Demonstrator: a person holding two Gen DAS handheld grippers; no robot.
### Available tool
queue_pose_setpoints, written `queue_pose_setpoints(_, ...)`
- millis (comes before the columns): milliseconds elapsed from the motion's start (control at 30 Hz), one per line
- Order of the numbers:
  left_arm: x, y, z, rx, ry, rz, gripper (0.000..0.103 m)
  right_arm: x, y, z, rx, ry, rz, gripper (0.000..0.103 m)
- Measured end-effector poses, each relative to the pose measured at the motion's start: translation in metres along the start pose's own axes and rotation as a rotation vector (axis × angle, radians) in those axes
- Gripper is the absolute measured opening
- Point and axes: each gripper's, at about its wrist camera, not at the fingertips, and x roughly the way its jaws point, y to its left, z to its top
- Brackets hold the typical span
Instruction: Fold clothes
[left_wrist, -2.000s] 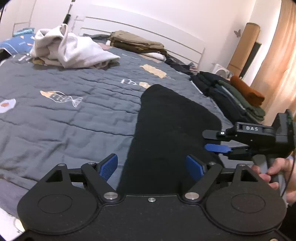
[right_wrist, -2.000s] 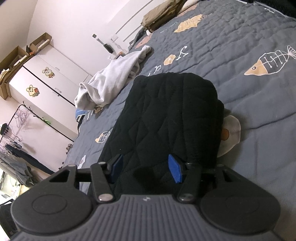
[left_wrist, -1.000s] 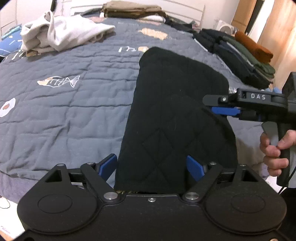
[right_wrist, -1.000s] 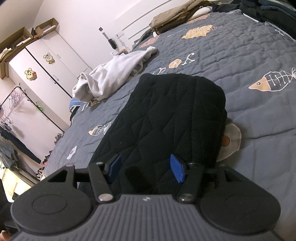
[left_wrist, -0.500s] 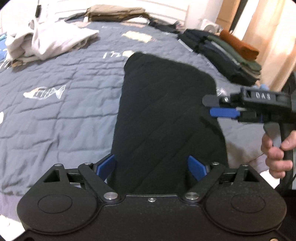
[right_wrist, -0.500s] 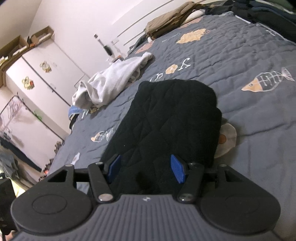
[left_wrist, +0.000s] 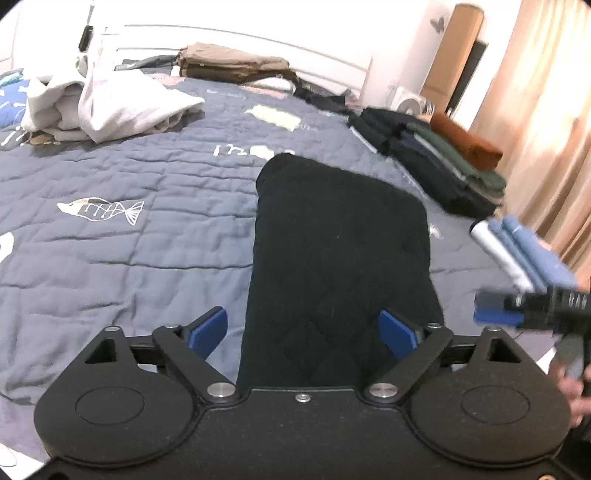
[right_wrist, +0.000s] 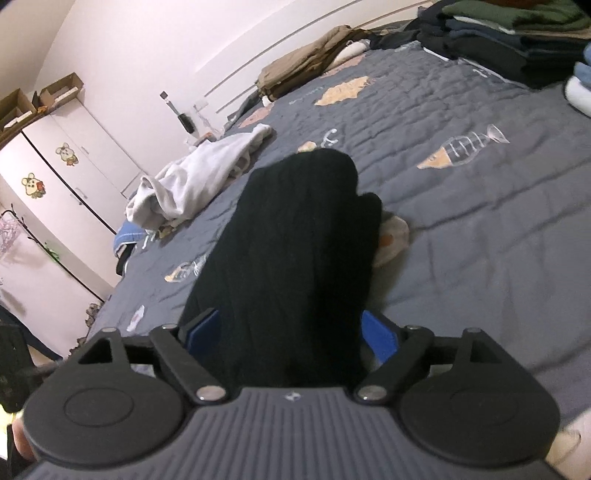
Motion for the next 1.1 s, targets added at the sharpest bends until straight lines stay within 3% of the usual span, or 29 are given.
queue_pose_setpoints(133, -0.002, 0.006, -0.002, -0.022, -0.021, -0.023, 0.090, 0.006, -0.009, -0.013, 0.030, 0.056, -0.033, 0.088)
queue_pose_setpoints(533, 0.005, 0.009, -0.007, -0.010, -0.036, -0.026, 0.090, 0.043, -0.039, -0.028, 0.158, 0.189, 0.026, 0.091)
queue_pose_setpoints(867, 0.004, 0.006, -0.007, -0.009, -0.045, -0.046, 0.090, 0.074, -0.045, -0.035, 0.184, 0.249, 0.085, 0.103)
queue_pose_setpoints(1100, 0.004, 0.005, -0.005, -0.013, -0.049, -0.049, 0.090, 0.070, -0.038, -0.034, 0.229, 0.236, 0.223, 0.103)
